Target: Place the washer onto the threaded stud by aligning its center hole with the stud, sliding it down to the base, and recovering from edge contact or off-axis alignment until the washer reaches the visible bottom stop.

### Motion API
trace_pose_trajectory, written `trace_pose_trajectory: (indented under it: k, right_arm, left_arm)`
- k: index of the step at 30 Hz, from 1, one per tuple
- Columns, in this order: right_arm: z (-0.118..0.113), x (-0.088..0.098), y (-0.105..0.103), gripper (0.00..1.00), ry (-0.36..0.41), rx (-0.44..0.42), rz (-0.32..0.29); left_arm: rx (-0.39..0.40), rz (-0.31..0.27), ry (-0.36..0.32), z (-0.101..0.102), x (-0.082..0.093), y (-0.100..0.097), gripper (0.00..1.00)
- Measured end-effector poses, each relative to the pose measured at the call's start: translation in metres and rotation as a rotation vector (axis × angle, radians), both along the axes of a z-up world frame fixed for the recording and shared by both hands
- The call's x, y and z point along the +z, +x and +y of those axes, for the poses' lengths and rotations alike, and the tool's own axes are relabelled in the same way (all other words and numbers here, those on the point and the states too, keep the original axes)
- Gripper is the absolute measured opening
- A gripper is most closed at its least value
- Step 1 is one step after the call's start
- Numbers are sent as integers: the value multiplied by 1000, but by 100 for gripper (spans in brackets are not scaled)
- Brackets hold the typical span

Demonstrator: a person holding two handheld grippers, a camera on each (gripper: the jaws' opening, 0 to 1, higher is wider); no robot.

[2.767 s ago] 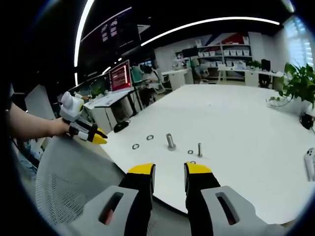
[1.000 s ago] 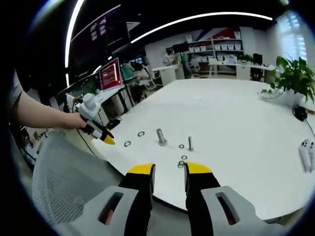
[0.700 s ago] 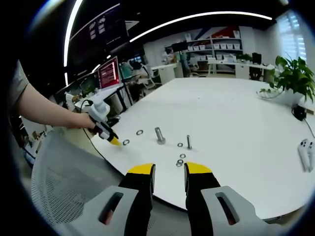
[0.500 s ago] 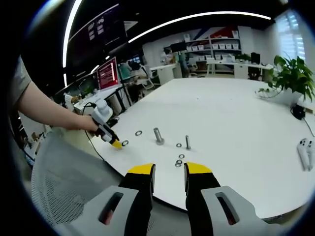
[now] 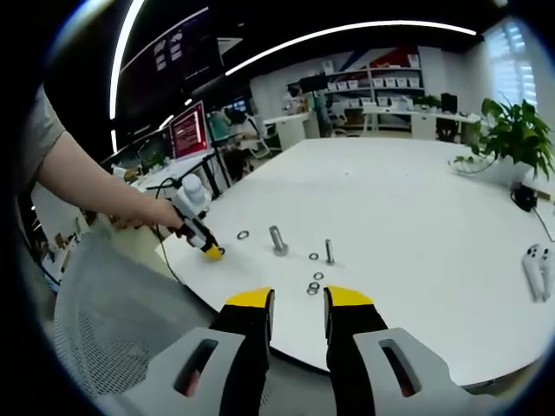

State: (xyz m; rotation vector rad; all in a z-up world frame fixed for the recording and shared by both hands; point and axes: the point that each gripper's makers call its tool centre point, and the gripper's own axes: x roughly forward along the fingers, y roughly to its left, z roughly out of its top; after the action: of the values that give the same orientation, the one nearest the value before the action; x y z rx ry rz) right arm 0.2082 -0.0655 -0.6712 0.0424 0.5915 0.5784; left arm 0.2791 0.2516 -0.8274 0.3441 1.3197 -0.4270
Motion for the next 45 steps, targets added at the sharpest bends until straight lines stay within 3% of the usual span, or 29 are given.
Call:
trace_pose_trajectory:
  k: [6,9,10,12,17,25,31,41,45]
  right_arm:
    - [-1,-1,0,25,-1,-3,4]
    - [-1,-1,0,25,0,-5,4]
    - [-1,-1,0,25,1,-4,3]
    - [-1,-1,0,25,1,-5,4]
    - [-1,-1,0,25,2,-9,3]
    - [-2,-1,0,25,7,-14,2]
    - [-1,0,0,25,9,-10,-1]
    - [0,0,0,25,8,-4,0]
    - [1,0,-1,25,8,-1,1]
  left_arm:
    - [-19,50,28,0,-3,2,29]
    - [-53,66,35,-3,-4,0,22]
    - [-112,55,29,-7,-4,6,21]
    - [-59,82,40,-3,-5,3,21]
    - [-54,113,58,-3,-6,2,20]
    - [-26,58,37,0,-5,-4,19]
    - [-30,54,32,1,-5,-5,21]
    - [-193,70,40,0,-6,-7,24]
    - [-209,76,44,0,-6,-6,25]
